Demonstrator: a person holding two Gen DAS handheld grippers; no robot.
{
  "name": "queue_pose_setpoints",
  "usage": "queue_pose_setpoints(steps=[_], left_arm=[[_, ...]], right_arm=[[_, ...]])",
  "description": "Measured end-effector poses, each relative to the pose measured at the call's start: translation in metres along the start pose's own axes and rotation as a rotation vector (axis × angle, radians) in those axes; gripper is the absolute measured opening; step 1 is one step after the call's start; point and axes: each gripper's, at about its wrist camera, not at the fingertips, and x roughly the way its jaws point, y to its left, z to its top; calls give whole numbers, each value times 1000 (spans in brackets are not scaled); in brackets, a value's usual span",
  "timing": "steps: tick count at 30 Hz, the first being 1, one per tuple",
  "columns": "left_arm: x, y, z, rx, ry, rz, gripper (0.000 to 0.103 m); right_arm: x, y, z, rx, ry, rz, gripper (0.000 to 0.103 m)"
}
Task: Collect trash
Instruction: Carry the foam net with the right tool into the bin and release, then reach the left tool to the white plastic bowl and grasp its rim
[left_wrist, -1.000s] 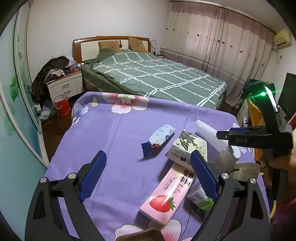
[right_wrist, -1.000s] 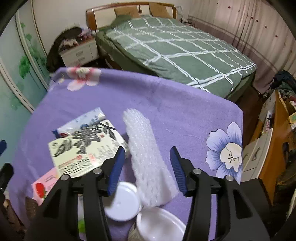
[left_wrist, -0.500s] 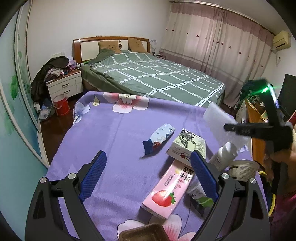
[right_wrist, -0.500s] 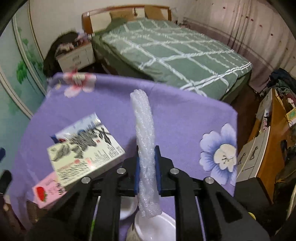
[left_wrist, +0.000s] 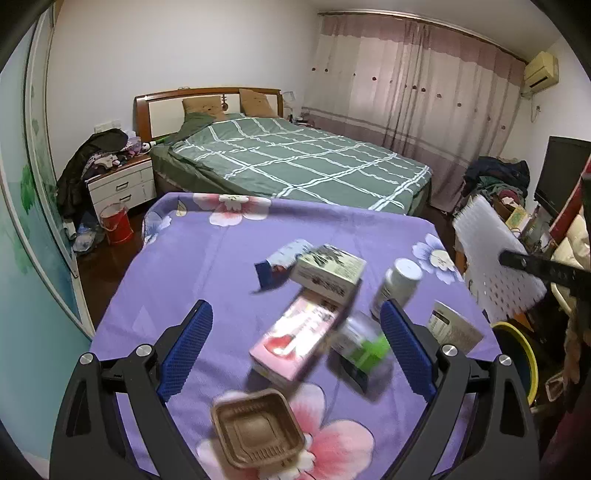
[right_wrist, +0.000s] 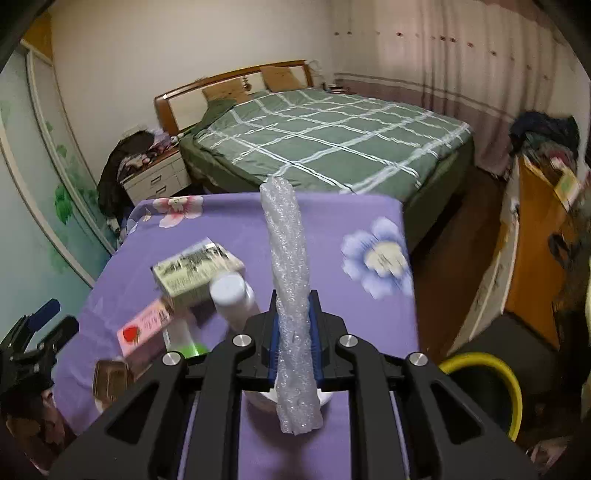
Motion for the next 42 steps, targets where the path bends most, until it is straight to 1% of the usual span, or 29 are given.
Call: queue_pose_setpoints(steps=[2, 6, 10, 14, 18, 22, 25, 28, 30, 31, 36, 42], left_arm=[[-5, -8, -7, 3, 2, -7, 91], [-13, -22, -22, 9, 17, -24, 91], [-20, -37, -34, 35, 25, -33, 91], [-30, -50, -39, 61, 15, -34, 91], [-38, -62, -40, 79, 11, -34, 91], [-40, -74, -42, 103, 17, -41, 91], [-39, -85, -43, 124, 28, -48, 91], [-35, -94, -45, 141, 41, -55, 91], [-32, -100, -46, 150, 50, -61, 91], [-31, -104, -47, 156, 54, -64, 91], [-21, -118, -51, 180, 76, -78, 91], [-5, -131, -60, 198, 123, -101, 91]], right_arm=[[-11, -14, -15, 28, -6, -17, 14], [-38, -54, -49, 104, -28, -81, 14], [-53, -90, -77, 180, -44, -129, 14], [-53, -122, -98, 243, -35, -178, 15], [-43, -145, -114, 282, -11, -214, 15], [-34, -162, -127, 309, 14, -240, 15], [-31, -172, -133, 326, 23, -258, 17], [-30, -179, -137, 333, 23, -269, 26], [-30, -182, -136, 335, 16, -275, 40], [-30, -183, -137, 335, 11, -277, 41], [-30, -185, -138, 340, 7, -265, 43], [-27, -183, -139, 344, 10, -246, 44]])
